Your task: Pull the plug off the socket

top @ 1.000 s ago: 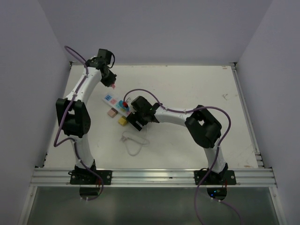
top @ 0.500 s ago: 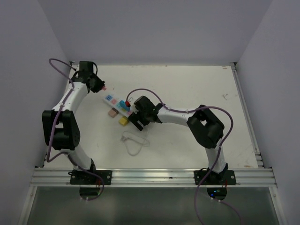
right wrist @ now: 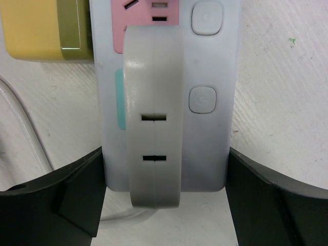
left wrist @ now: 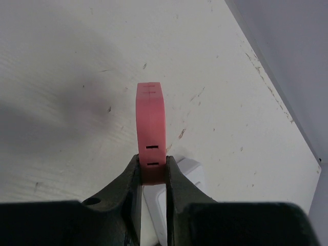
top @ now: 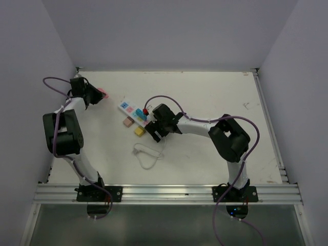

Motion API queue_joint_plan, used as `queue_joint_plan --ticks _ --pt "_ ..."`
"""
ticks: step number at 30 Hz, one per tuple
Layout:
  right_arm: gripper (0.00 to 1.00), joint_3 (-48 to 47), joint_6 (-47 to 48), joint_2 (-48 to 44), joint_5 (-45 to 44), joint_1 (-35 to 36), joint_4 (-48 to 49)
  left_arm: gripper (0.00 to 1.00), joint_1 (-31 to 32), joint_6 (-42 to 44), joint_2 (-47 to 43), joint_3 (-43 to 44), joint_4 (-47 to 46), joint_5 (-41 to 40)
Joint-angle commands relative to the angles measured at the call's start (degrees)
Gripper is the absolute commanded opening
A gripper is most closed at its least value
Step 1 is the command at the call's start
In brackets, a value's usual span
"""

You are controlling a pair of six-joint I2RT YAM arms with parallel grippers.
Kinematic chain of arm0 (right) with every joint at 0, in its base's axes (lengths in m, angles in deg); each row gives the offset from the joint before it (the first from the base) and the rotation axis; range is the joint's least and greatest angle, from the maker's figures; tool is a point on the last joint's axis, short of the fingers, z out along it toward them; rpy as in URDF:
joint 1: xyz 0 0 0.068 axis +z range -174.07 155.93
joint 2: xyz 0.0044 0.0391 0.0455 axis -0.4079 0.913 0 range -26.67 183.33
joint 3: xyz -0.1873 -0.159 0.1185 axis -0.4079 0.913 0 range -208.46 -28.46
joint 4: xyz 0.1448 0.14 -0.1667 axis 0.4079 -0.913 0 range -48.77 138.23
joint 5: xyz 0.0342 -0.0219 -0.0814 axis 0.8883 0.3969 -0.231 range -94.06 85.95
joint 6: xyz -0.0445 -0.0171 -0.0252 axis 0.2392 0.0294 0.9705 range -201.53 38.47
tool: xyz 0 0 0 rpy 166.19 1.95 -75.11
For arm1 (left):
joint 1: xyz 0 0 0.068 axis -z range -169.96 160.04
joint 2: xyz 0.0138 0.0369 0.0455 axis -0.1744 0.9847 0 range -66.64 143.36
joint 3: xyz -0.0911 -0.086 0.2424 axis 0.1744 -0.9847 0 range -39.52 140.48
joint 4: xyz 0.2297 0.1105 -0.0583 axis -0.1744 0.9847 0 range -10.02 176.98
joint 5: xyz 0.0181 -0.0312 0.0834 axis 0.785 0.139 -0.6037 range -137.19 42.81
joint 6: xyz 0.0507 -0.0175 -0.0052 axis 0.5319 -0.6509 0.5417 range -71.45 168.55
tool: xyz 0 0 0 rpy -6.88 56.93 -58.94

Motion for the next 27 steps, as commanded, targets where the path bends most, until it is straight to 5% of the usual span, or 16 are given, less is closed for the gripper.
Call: queue_joint_plan --ticks 1,6,8,9,13,16,27 --pt "0.00 5.00 -0.82 4.92 -1.73 -1.10 -13.27 0.07 -0.36 0.96 3.20 2.71 -8.01 5.74" --pt "0.00 5.00 -0.47 4.83 -1.38 -1.01 -13.01 0.08 -0.63 -0.88 6.19 -0.71 -13.62 6.80" --pt "0.00 5.09 -0.38 4.92 -1.29 -1.10 -12.92 0.17 -0.71 -1.93 6.80 -1.68 -15.04 7.68" --pt "0.00 5.09 -0.38 4.75 -1.29 -1.10 -13.01 0.24 -0.72 -2.29 6.98 -2.56 -15.83 7.68" --pt "0.00 5.09 -0.29 4.83 -1.38 -1.10 -12.74 0.81 -0.98 -2.38 6.11 -3.09 -14.61 5.94" --pt "0.00 5.09 -0.29 5.01 -1.64 -1.10 -12.83 1.00 -1.33 -1.24 5.23 -2.83 -11.54 4.35" --pt "0.00 5.62 -0.20 4.83 -2.60 -1.10 -11.95 0.99 -1.16 -3.95 -3.56 -3.01 1.37 -3.99"
